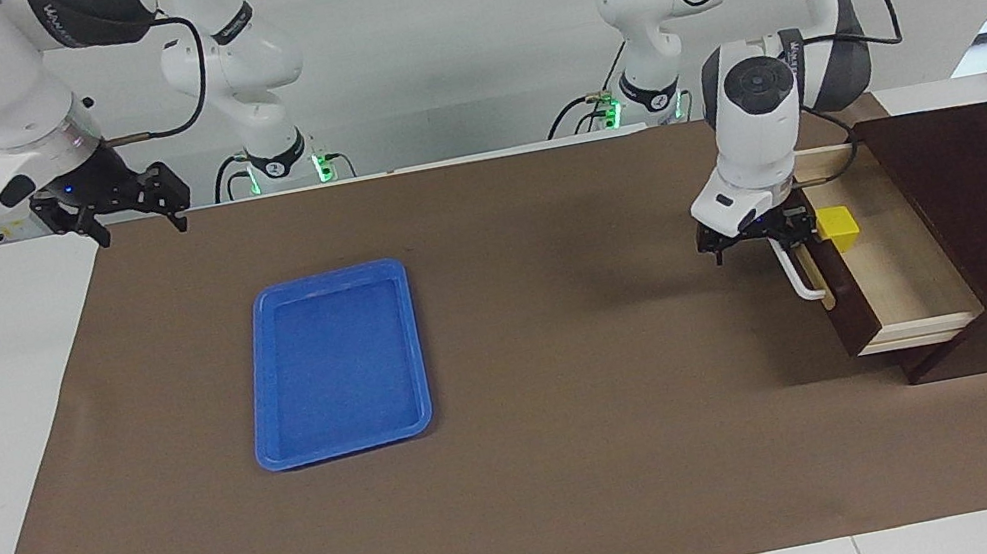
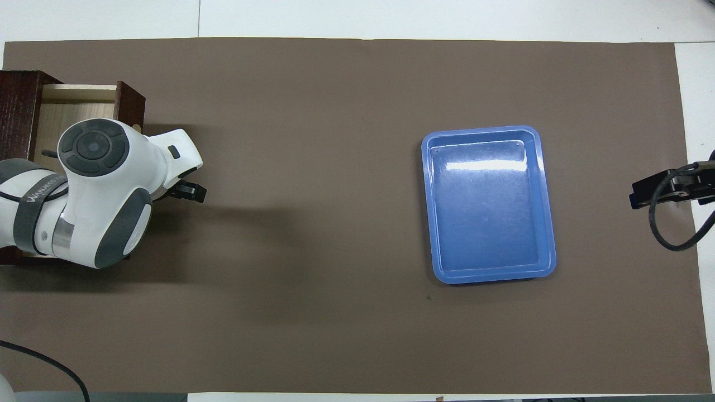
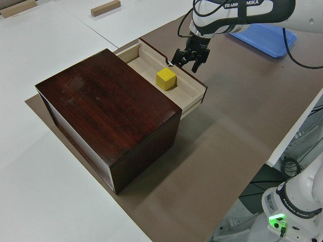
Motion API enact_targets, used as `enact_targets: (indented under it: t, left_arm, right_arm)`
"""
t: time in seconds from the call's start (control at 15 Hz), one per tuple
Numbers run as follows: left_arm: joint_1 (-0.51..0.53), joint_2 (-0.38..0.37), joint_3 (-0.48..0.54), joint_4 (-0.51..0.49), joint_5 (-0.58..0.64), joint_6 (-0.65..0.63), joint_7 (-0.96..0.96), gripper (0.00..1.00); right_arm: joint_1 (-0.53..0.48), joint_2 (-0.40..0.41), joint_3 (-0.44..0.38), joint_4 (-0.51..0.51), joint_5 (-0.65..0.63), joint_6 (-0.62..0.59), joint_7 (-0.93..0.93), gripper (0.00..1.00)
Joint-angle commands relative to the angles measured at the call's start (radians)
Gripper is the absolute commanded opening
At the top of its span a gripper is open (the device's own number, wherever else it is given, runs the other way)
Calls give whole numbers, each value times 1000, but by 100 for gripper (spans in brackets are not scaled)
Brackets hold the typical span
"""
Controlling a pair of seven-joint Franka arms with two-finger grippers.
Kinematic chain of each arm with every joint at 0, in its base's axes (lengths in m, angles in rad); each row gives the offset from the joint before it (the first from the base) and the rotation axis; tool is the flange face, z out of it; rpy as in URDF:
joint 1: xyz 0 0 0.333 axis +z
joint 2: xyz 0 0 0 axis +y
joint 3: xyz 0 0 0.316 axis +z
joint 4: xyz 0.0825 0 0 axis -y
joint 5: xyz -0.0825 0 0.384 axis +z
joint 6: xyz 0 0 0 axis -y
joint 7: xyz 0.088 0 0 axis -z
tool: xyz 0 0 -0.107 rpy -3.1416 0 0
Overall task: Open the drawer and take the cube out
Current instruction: 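Pull the drawer open toward the robot with the left gripper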
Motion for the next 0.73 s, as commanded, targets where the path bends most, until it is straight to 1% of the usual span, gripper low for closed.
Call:
enact_targets:
  t: [0.0,0.13,0.2,0.47,0.53,0.66]
  left_arm:
    - [-31,-15,4,-21,-2,2,-9,100]
    - [-31,-15,4,-10,-2,-17,-5,100]
    - [-30,-12,4,11,-2,-43,4,100]
    - [-33,17,4,163,-2,-246,41,100]
    - [-33,17,2,187,-4,-282,44,100]
    - [-33,13,4,256,-46,-358,43,100]
  right_arm:
    - [-11,-2,8,4,-5,-20,-1,100]
    - [-11,-2,8,4,-5,-20,-1,100]
    - [-11,-2,8,4,-5,-20,-1,100]
    - [-11,-2,8,4,-5,-20,-1,100]
    - [-11,-2,8,4,-5,-20,-1,100]
    - [-11,-2,8,4,-5,-20,-1,100]
